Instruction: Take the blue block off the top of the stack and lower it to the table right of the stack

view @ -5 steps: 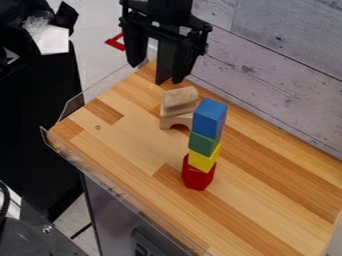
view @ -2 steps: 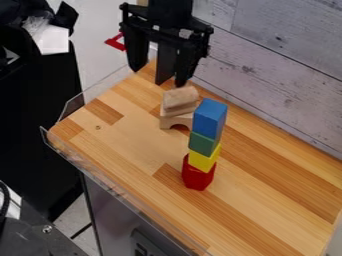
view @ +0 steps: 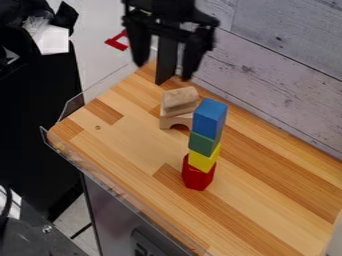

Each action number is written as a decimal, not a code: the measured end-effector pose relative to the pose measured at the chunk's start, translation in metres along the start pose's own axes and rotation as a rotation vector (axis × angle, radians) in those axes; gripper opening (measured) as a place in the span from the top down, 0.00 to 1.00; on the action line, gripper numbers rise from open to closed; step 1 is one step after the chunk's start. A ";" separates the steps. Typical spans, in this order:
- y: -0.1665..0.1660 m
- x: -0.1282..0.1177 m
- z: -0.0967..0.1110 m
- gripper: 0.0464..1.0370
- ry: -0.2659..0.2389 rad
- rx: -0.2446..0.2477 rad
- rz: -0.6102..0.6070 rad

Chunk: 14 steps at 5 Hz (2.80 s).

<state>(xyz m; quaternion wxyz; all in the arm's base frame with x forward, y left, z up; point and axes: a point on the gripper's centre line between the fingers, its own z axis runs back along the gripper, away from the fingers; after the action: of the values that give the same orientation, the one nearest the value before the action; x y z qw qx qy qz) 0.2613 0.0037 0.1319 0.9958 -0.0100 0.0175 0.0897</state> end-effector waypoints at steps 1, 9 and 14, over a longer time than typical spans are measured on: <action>-0.019 -0.002 0.001 0.04 -0.006 -0.008 -0.039; -0.048 0.000 -0.050 0.04 0.072 -0.060 -0.047; -0.032 -0.010 -0.056 0.45 0.105 0.029 0.040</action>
<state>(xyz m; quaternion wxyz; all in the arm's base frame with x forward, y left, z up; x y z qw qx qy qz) 0.2557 -0.0307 0.0770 0.9915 -0.0001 0.0712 0.1085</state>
